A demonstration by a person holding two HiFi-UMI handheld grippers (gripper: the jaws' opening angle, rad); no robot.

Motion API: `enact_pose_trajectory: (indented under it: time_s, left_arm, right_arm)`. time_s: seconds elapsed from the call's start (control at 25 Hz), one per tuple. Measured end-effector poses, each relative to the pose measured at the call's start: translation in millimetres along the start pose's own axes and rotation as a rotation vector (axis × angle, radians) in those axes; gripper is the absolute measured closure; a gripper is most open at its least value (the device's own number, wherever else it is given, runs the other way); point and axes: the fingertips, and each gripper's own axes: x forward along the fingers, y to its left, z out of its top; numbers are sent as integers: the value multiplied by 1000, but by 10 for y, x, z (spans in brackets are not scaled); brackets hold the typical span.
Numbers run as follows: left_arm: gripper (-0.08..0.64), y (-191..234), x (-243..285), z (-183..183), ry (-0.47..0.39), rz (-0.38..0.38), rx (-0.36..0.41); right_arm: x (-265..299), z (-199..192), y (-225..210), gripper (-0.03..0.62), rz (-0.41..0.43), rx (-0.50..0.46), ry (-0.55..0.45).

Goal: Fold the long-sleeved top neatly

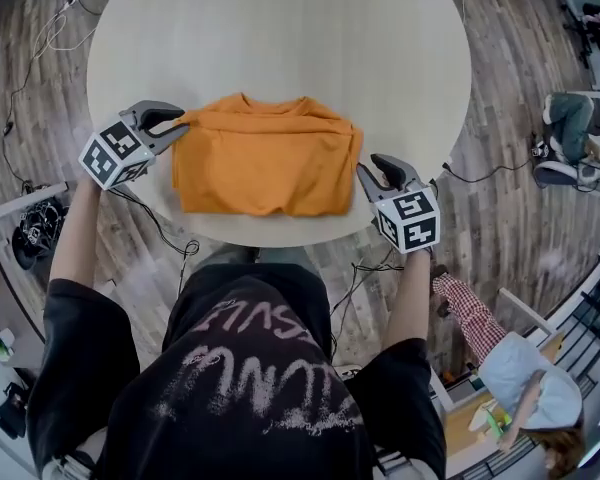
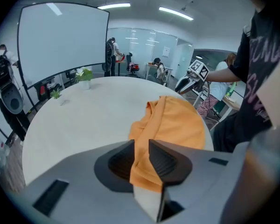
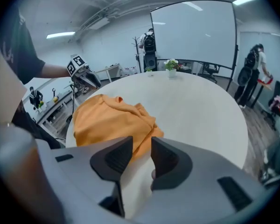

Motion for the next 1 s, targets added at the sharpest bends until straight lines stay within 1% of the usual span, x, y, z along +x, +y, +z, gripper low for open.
enact_pose_trajectory:
  time_s: [0.08, 0.12, 0.16, 0.28, 0.44, 0.52, 0.64, 0.72, 0.88, 1.0]
  left_arm:
    - [468, -40, -37, 184, -13, -15, 57]
    - [511, -52, -37, 305, -21, -23, 88]
    - [549, -68, -25, 442, -33, -33, 118]
    - [549, -194, 59, 865, -72, -80, 204]
    - [549, -537, 256, 1319, -121, -131, 311]
    - [549, -732, 400, 1480, -129, -159, 353]
    - [549, -1010, 642, 1665, -115, -202, 439]
    - [549, -1175, 806, 1752, -84, -231, 523]
    - [549, -1451, 1117, 1847, 27, -314, 744]
    - [549, -1561, 1384, 1934, 115, -335, 907]
  right_arm:
    - [-30, -186, 132, 438, 27, 80, -8]
    - [-36, -278, 205, 406, 44, 122, -11]
    - [-41, -359, 278, 386, 58, 168, -17]
    - [-42, -508, 497, 366, 89, 307, -56]
    - [23, -691, 679, 361, 122, 429, -85]
    - [75, -747, 711, 395, 122, 474, -106]
    - [114, -786, 707, 505, 100, 478, -110]
    - [82, -793, 698, 545, 95, 459, -106]
    - [-61, -750, 655, 554, 92, 425, -102]
    - [-177, -764, 499, 554, 68, 388, -89]
